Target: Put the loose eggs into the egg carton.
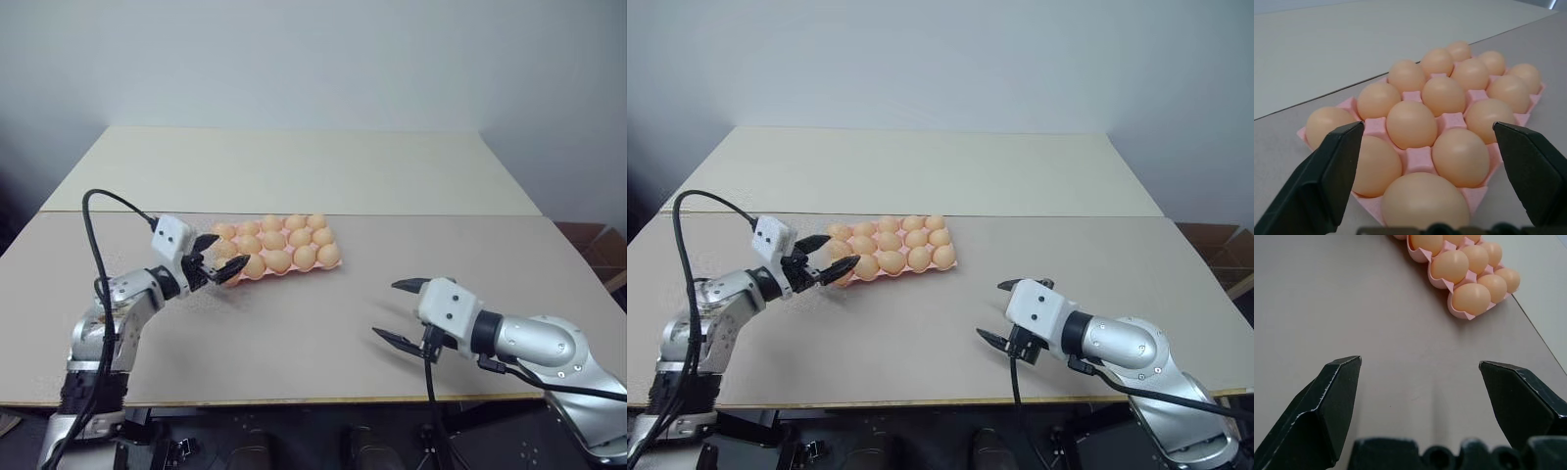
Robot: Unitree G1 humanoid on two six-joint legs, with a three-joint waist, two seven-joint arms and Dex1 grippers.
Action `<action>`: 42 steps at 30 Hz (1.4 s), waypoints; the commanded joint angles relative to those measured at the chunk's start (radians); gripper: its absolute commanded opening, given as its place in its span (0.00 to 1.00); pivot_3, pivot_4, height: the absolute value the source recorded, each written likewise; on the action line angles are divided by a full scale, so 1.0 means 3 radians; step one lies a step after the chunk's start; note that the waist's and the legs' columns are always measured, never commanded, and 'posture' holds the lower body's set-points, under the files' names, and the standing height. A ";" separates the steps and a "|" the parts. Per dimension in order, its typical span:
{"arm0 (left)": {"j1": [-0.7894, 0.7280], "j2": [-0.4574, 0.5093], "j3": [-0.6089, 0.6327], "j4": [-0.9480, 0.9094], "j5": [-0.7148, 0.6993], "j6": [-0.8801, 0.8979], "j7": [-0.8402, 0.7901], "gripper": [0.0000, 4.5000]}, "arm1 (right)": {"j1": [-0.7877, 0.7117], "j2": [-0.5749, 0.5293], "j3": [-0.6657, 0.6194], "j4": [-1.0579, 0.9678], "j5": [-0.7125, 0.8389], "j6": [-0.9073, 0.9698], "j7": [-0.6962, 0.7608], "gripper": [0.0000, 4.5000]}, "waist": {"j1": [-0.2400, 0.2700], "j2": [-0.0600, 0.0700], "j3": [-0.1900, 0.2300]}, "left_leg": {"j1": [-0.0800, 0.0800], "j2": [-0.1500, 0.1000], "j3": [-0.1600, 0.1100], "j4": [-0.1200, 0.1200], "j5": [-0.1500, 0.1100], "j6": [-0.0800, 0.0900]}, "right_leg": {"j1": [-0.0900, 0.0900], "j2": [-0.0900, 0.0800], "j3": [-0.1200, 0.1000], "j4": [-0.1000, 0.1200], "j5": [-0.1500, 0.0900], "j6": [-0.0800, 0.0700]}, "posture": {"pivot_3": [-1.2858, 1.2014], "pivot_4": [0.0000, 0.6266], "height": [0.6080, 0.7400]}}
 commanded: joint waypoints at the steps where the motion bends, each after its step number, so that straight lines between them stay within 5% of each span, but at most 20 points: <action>1: -0.0022 0.0058 0.0114 -0.0038 0.0002 -0.0130 -0.0009 1.00 | -0.0015 -0.0035 -0.0077 -0.0092 0.0003 0.0010 -0.0017 1.00 | -0.0005 0.0000 0.0000 | 0.0000 0.0000 0.0000 0.0000 0.0000 0.0000 | 0.0000 0.0000 0.0000 0.0000 0.0000 0.0000 | 0.52 0.24 1.00; 4: 0.0076 0.0111 0.0285 -0.0168 -0.0135 -0.0049 -0.0031 1.00 | -0.0013 -0.0053 -0.0066 -0.0088 -0.0006 -0.0005 -0.0001 1.00 | -0.0016 0.0000 0.0000 | 0.0000 0.0001 0.0000 0.0000 0.0000 0.0000 | -0.0001 0.0001 0.0000 0.0001 0.0000 0.0000 | 0.52 0.24 1.00; 8: 0.0826 0.0551 0.0818 -0.0690 -0.0701 0.0239 -0.0715 1.00 | -0.0005 -0.0180 -0.0211 -0.0025 0.0068 -0.0062 0.0150 1.00 | -0.0096 0.0001 0.0000 | 0.0000 0.0004 0.0000 -0.0002 -0.0001 0.0000 | -0.0004 0.0000 0.0002 0.0001 -0.0001 0.0000 | 0.52 0.24 1.00; 18: 0.1970 0.1104 0.1603 -0.1076 -0.0973 0.0321 -0.1383 1.00 | -0.0023 -0.0831 -0.0930 0.0616 0.0510 -0.0676 0.1265 1.00 | 0.0000 0.0003 0.0001 | 0.0014 0.0003 0.0001 -0.0005 -0.0016 -0.0027 | 0.0002 -0.0007 -0.0004 -0.0003 -0.0015 -0.0020 | 0.52 0.24 1.00; 30: 0.2048 0.1299 0.2080 -0.1564 -0.1376 0.0729 -0.1313 1.00 | -0.0081 -0.0989 -0.1276 0.0728 0.0776 -0.0667 0.1473 1.00 | 0.0000 0.0003 0.0001 | 0.0005 0.0004 0.0004 -0.0005 -0.0003 -0.0004 | -0.0006 -0.0005 -0.0003 -0.0003 -0.0016 -0.0020 | 0.52 0.24 1.00; 42: 0.2181 0.1219 0.2213 -0.1688 -0.1421 0.0730 -0.1267 1.00 | -0.0126 -0.1035 -0.1113 0.0868 0.0650 -0.0802 0.1529 1.00 | -0.0005 0.0004 0.0002 | 0.0007 0.0005 0.0008 -0.0005 -0.0003 -0.0004 | -0.0007 -0.0005 0.0000 -0.0002 -0.0016 -0.0020 | 0.52 0.24 1.00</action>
